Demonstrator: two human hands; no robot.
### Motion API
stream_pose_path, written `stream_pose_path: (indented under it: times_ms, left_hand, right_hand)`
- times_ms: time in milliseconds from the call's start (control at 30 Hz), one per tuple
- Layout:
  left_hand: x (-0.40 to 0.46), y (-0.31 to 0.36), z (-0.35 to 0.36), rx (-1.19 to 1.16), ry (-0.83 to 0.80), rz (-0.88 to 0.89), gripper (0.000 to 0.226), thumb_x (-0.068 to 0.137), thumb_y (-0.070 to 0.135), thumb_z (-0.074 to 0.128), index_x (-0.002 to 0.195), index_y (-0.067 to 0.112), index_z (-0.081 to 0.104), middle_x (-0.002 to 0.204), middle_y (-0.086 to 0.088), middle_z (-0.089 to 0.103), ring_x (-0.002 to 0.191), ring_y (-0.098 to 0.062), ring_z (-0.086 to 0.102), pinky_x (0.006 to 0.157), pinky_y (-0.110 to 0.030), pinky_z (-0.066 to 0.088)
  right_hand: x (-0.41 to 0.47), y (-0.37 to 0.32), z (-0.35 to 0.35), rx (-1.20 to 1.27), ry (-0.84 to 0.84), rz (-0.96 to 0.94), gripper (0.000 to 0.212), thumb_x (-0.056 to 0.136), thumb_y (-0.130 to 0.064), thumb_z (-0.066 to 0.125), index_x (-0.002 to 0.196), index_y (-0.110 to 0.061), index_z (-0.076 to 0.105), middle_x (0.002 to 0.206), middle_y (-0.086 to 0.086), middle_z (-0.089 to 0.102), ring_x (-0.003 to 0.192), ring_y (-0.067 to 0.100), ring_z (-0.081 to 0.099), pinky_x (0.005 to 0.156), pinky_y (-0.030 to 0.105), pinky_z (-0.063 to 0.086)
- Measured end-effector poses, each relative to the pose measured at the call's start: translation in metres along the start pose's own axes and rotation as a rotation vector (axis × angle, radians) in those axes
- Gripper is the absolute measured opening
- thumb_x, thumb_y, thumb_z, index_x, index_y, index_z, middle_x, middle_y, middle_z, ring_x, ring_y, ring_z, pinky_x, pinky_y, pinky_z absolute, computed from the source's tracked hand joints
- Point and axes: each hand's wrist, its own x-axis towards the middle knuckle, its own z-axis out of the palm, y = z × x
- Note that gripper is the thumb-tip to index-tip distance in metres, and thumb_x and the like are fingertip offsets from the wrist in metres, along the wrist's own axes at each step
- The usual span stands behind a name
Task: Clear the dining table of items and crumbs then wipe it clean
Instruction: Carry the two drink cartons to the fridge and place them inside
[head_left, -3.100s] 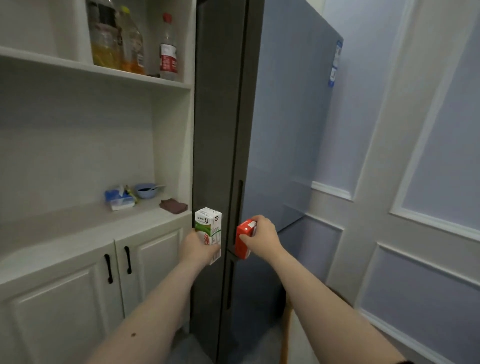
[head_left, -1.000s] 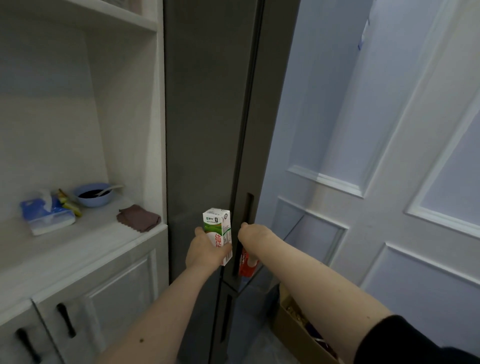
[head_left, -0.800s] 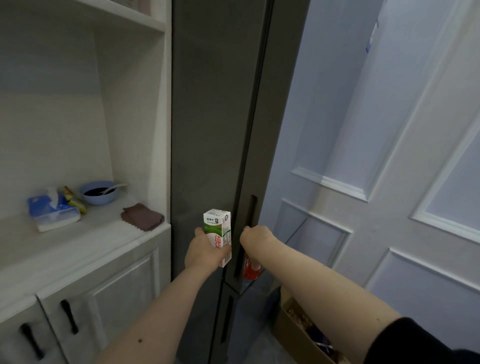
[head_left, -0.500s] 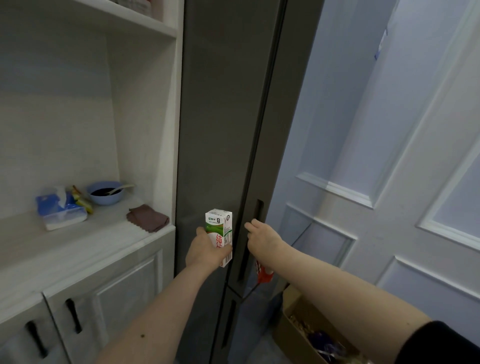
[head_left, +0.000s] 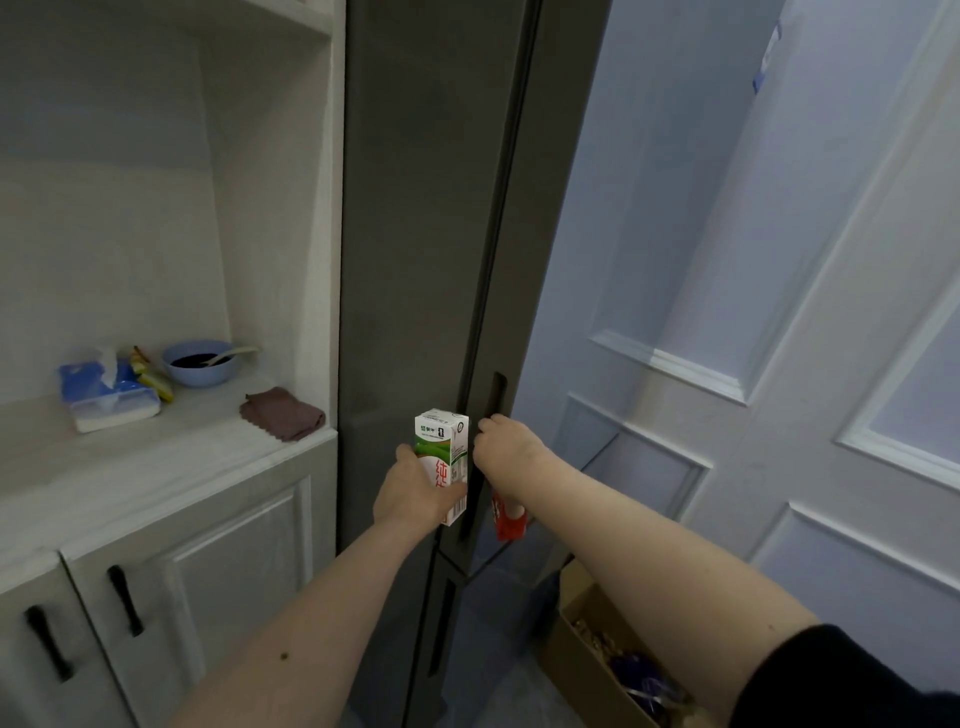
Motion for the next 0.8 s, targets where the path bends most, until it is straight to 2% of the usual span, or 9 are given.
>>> stream_pose_path:
  times_ms: [100, 167, 233, 333, 467, 533, 667, 800]
  left_hand:
    - [-0.007, -0.003, 0.009, -0.014, 0.021, -0.015, 0.056, 0.071, 0.028, 0.077, 0.109, 0.009, 0.04, 0.11, -0.01, 0.062, 0.099, -0.027, 0.062, 0.076, -0.038, 0.053]
    - [-0.013, -0.007, 0.012, -0.012, 0.037, -0.025, 0.056, 0.073, 0.027, 0.077, 0.109, 0.009, 0.039, 0.11, -0.01, 0.061, 0.099, -0.027, 0.062, 0.073, -0.036, 0.05]
    - [-0.02, -0.01, 0.013, -0.028, 0.049, -0.048, 0.055, 0.072, 0.028, 0.077, 0.108, 0.008, 0.04, 0.11, -0.012, 0.061, 0.098, -0.028, 0.062, 0.076, -0.038, 0.052]
    - [-0.032, -0.002, 0.015, -0.045, 0.062, -0.073, 0.059, 0.072, 0.029, 0.077, 0.111, 0.004, 0.041, 0.112, -0.015, 0.061, 0.101, -0.032, 0.061, 0.082, -0.039, 0.051]
    - [-0.045, 0.034, 0.03, -0.034, 0.005, -0.018, 0.058, 0.074, 0.03, 0.075, 0.114, 0.006, 0.04, 0.115, -0.013, 0.06, 0.104, -0.03, 0.06, 0.079, -0.036, 0.047]
    - [-0.051, 0.052, 0.041, -0.022, -0.036, 0.014, 0.058, 0.074, 0.031, 0.075, 0.115, 0.008, 0.04, 0.114, -0.01, 0.061, 0.102, -0.028, 0.061, 0.077, -0.035, 0.048]
    - [-0.064, 0.079, 0.063, -0.014, -0.066, 0.069, 0.057, 0.073, 0.031, 0.075, 0.112, 0.009, 0.04, 0.113, -0.01, 0.061, 0.1, -0.027, 0.061, 0.071, -0.032, 0.045]
    - [-0.077, 0.092, 0.073, -0.036, -0.099, 0.112, 0.056, 0.074, 0.028, 0.076, 0.113, 0.009, 0.04, 0.116, -0.011, 0.06, 0.105, -0.029, 0.06, 0.079, -0.037, 0.051]
  right_hand:
    - [-0.003, 0.001, 0.001, 0.096, -0.001, 0.046, 0.053, 0.079, -0.024, 0.073, 0.125, -0.005, 0.053, 0.13, 0.01, 0.049, 0.123, 0.023, 0.04, 0.104, 0.03, 0.032]
    - [-0.012, 0.004, 0.004, 0.083, -0.011, 0.036, 0.051, 0.08, -0.023, 0.071, 0.125, -0.006, 0.054, 0.13, 0.01, 0.05, 0.123, 0.023, 0.041, 0.102, 0.03, 0.033]
    - [-0.033, 0.01, 0.015, 0.043, -0.042, -0.008, 0.046, 0.08, -0.021, 0.071, 0.121, -0.006, 0.056, 0.128, 0.009, 0.052, 0.121, 0.024, 0.042, 0.099, 0.03, 0.034]
    - [-0.071, 0.023, 0.037, -0.004, -0.079, -0.076, 0.049, 0.07, -0.025, 0.078, 0.113, -0.009, 0.062, 0.121, 0.007, 0.057, 0.114, 0.024, 0.046, 0.097, 0.031, 0.037]
    - [-0.113, 0.035, 0.06, 0.048, -0.106, -0.051, 0.056, 0.064, -0.034, 0.082, 0.111, -0.011, 0.064, 0.115, 0.006, 0.06, 0.107, 0.024, 0.05, 0.097, 0.034, 0.041]
    - [-0.13, 0.038, 0.065, 0.146, -0.135, -0.005, 0.057, 0.065, -0.037, 0.082, 0.112, -0.011, 0.063, 0.114, 0.006, 0.06, 0.106, 0.025, 0.052, 0.096, 0.036, 0.044]
    - [-0.155, 0.044, 0.063, 0.505, -0.131, 0.174, 0.059, 0.068, -0.034, 0.08, 0.118, -0.014, 0.057, 0.112, 0.004, 0.06, 0.101, 0.024, 0.058, 0.085, 0.034, 0.052]
    - [-0.167, 0.054, 0.055, 0.664, -0.085, 0.272, 0.057, 0.068, -0.036, 0.08, 0.115, -0.014, 0.056, 0.104, 0.003, 0.062, 0.093, 0.021, 0.06, 0.083, 0.034, 0.054]
